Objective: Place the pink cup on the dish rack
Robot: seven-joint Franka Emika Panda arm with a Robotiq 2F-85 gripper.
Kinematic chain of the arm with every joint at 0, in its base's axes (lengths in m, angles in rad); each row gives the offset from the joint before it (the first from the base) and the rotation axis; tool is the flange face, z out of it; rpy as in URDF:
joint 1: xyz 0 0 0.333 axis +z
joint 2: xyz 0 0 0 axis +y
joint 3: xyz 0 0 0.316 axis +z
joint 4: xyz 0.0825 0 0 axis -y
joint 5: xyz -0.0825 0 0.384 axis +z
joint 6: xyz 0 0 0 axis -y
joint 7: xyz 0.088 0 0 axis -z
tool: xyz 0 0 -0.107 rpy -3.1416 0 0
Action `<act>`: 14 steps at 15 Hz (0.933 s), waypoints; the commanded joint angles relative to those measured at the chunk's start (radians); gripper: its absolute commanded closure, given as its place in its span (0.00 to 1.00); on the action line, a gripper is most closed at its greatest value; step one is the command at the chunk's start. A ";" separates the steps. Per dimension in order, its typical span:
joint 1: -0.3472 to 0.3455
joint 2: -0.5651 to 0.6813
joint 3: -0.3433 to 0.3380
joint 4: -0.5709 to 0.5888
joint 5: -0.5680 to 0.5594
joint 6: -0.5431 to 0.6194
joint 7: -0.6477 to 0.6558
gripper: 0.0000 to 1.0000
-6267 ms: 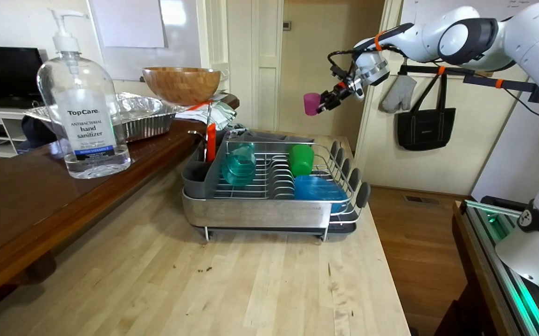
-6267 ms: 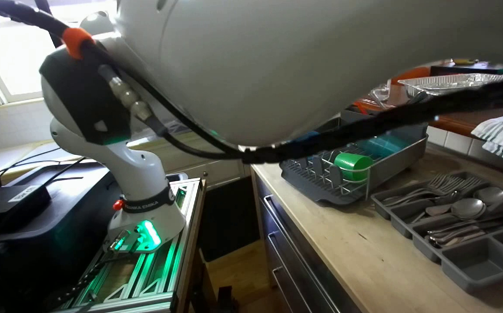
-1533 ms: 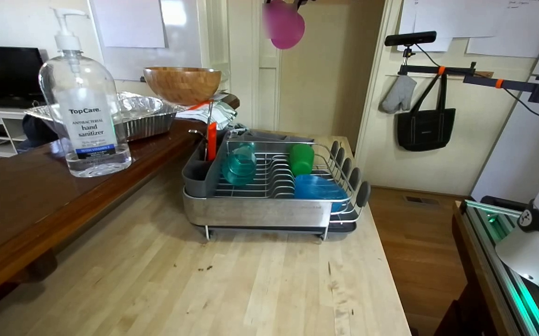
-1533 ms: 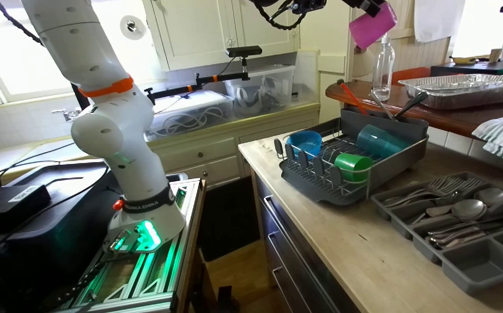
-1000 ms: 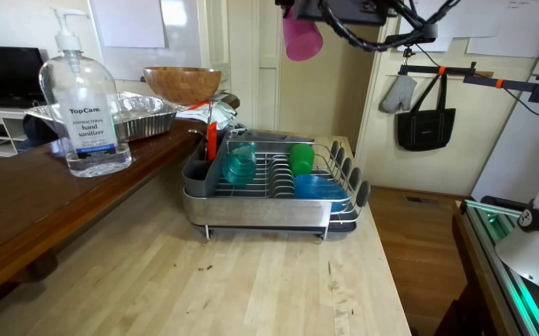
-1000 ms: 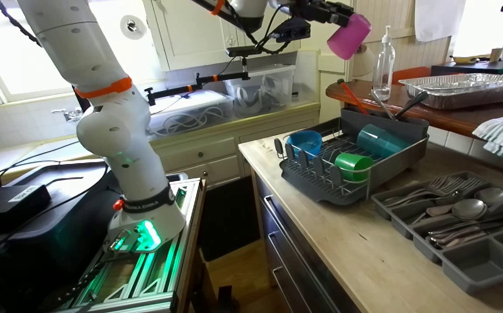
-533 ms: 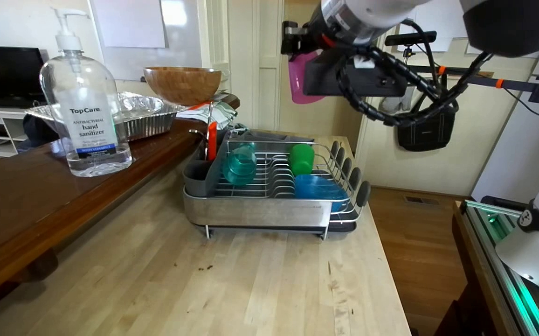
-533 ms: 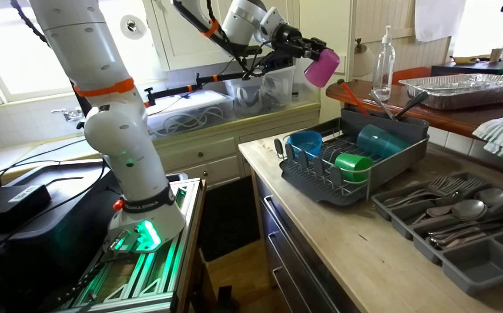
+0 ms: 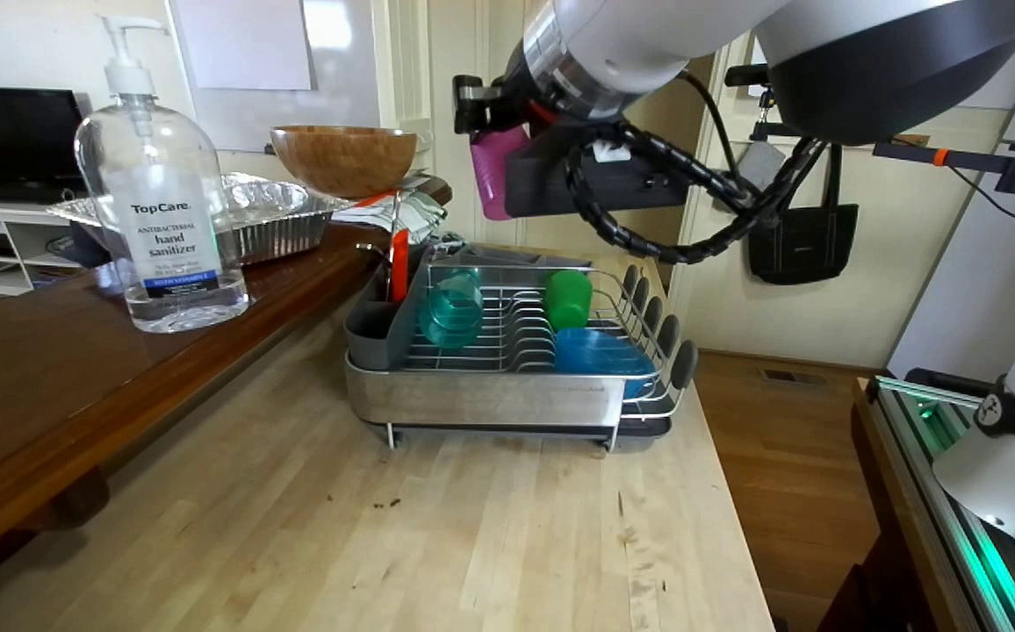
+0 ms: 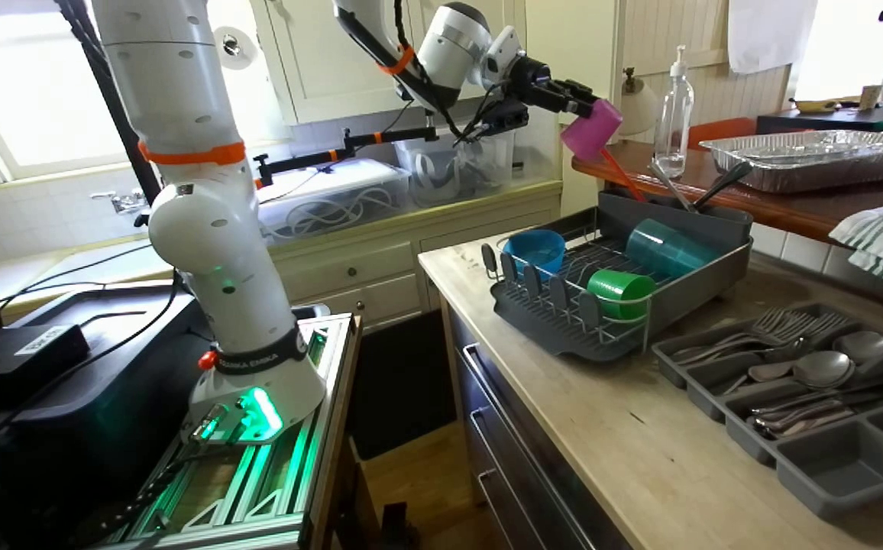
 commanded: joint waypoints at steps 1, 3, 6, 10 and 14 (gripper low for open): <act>0.021 0.006 -0.019 0.007 0.001 0.001 -0.004 0.37; 0.036 0.020 -0.011 0.012 0.022 -0.071 0.025 0.62; 0.078 0.065 0.010 0.019 0.100 -0.277 0.122 0.62; 0.123 0.145 0.018 0.042 0.170 -0.373 0.250 0.62; 0.147 0.217 0.009 0.089 0.139 -0.339 0.308 0.62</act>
